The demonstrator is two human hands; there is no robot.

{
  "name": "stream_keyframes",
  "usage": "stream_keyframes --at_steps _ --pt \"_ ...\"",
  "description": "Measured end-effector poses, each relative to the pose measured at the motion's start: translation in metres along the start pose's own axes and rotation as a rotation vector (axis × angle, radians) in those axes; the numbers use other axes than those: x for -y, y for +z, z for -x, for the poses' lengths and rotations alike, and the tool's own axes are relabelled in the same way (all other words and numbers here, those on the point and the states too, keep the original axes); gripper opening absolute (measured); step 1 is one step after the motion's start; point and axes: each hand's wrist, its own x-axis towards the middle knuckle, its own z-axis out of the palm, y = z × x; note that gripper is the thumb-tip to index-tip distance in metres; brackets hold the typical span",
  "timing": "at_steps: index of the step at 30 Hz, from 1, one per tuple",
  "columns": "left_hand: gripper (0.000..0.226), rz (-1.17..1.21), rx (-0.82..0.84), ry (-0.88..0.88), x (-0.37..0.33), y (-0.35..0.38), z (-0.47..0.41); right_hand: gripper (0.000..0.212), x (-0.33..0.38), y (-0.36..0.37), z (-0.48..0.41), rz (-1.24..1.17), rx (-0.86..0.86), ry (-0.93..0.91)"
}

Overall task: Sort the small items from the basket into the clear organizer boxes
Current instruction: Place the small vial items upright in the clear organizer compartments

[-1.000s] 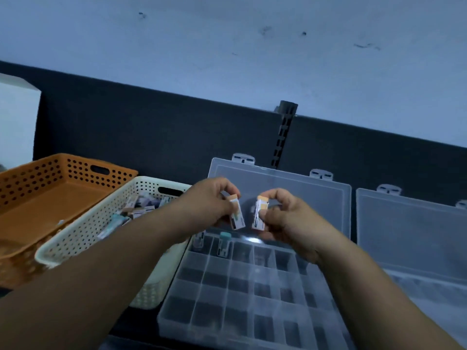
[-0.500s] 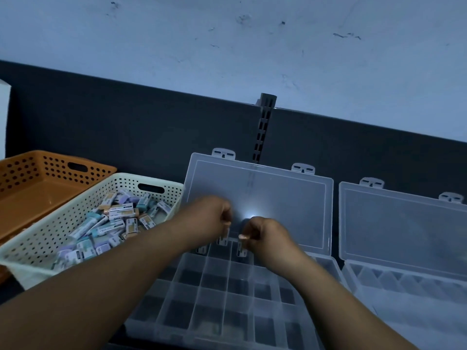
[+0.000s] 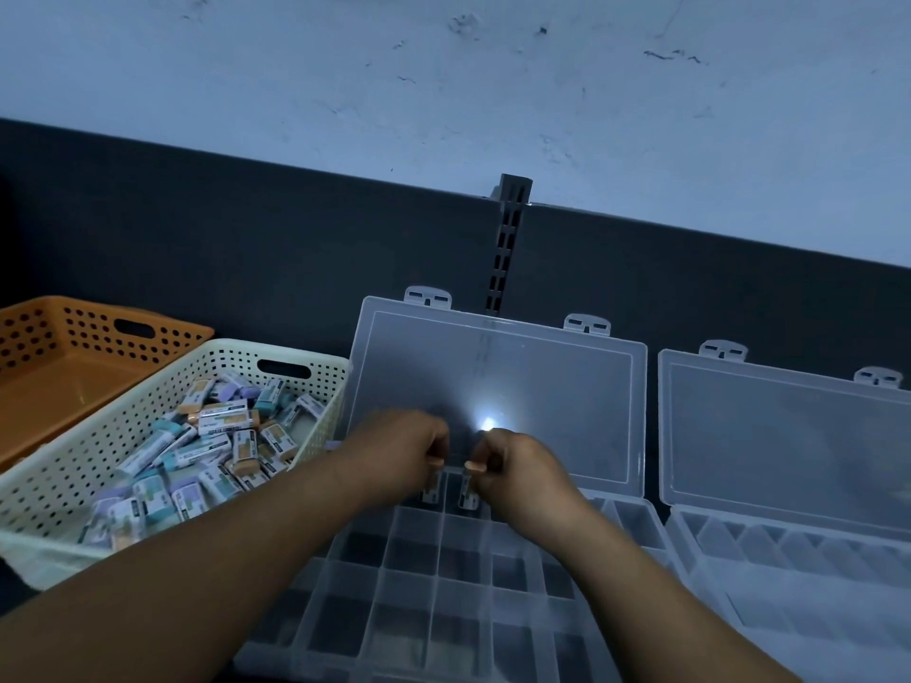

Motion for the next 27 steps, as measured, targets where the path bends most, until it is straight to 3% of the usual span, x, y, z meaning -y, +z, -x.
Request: stream_keyframes --at_steps 13,19,27 --pt "0.019 0.054 -0.041 0.043 0.005 -0.002 0.003 0.011 0.012 -0.01 0.002 0.03 0.032 0.005" --pt "0.022 0.063 -0.14 0.027 0.028 -0.035 0.018 0.026 0.059 -0.021 -0.003 0.137 -0.033 -0.164" --pt "0.067 -0.095 -0.273 -0.178 0.108 -0.082 0.078 0.067 0.142 0.025 -0.023 0.299 0.092 -0.441"
